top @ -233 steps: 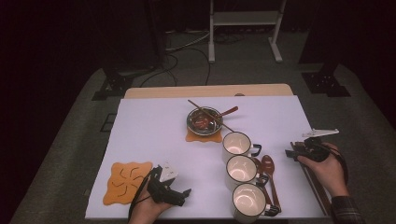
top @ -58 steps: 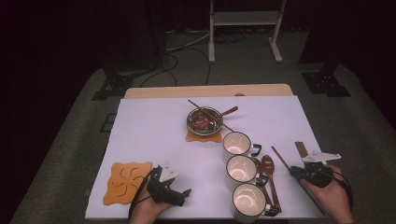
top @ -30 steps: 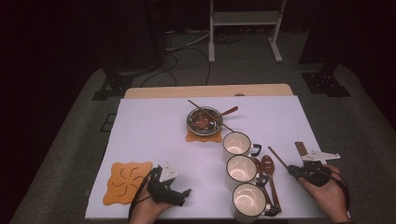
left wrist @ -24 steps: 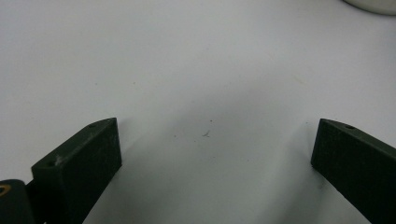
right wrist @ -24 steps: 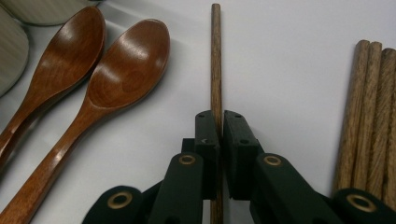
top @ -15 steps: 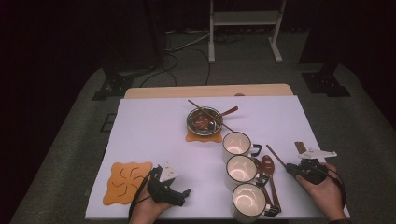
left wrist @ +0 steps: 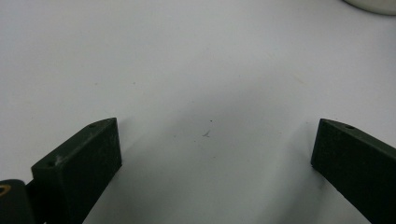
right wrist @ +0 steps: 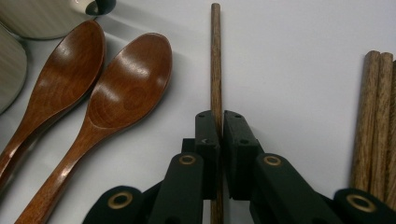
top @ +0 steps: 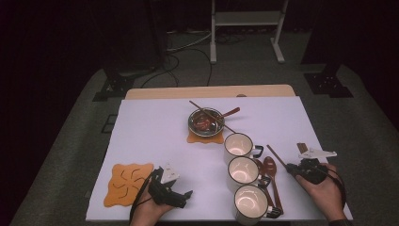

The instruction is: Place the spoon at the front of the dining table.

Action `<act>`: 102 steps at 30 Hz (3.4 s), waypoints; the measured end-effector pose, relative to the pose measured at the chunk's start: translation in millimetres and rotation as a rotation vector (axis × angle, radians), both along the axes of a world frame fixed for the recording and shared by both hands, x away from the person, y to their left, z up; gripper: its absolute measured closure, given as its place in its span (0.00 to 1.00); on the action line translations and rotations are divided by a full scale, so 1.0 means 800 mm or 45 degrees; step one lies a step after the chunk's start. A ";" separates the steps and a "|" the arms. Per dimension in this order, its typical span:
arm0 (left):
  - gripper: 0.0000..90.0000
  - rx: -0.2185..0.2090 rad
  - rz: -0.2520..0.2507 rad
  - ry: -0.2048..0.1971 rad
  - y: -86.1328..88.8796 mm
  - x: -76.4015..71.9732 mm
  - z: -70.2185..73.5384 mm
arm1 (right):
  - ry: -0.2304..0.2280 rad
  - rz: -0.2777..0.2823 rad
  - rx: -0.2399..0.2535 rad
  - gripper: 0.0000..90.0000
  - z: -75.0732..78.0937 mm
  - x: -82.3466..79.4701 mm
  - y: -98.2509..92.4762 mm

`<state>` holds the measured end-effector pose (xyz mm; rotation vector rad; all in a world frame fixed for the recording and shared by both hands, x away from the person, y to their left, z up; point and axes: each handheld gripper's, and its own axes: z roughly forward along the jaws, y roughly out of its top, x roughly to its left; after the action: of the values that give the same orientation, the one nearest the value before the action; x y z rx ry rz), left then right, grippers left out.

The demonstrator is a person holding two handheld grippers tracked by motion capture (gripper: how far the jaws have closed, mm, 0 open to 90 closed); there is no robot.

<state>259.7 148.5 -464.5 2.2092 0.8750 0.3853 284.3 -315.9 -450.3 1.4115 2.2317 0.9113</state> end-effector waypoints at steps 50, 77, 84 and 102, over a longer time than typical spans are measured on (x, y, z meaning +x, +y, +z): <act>0.01 0.000 0.000 0.000 0.000 0.000 0.000 | -0.068 -0.001 0.058 0.93 0.026 0.005 -0.004; 0.01 0.000 0.000 0.000 0.000 0.000 0.000 | -0.111 0.019 0.089 0.93 0.044 0.018 -0.001; 0.01 0.000 0.000 0.000 0.000 0.000 0.000 | -0.125 0.023 0.093 0.93 0.049 0.022 0.001; 0.01 0.005 -0.004 0.000 0.000 0.000 0.000 | -0.146 0.041 0.097 0.93 0.062 0.031 0.007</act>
<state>259.8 148.8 -464.3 2.2139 0.8710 0.3860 309.4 -310.6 -400.8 1.3237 2.1622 1.0705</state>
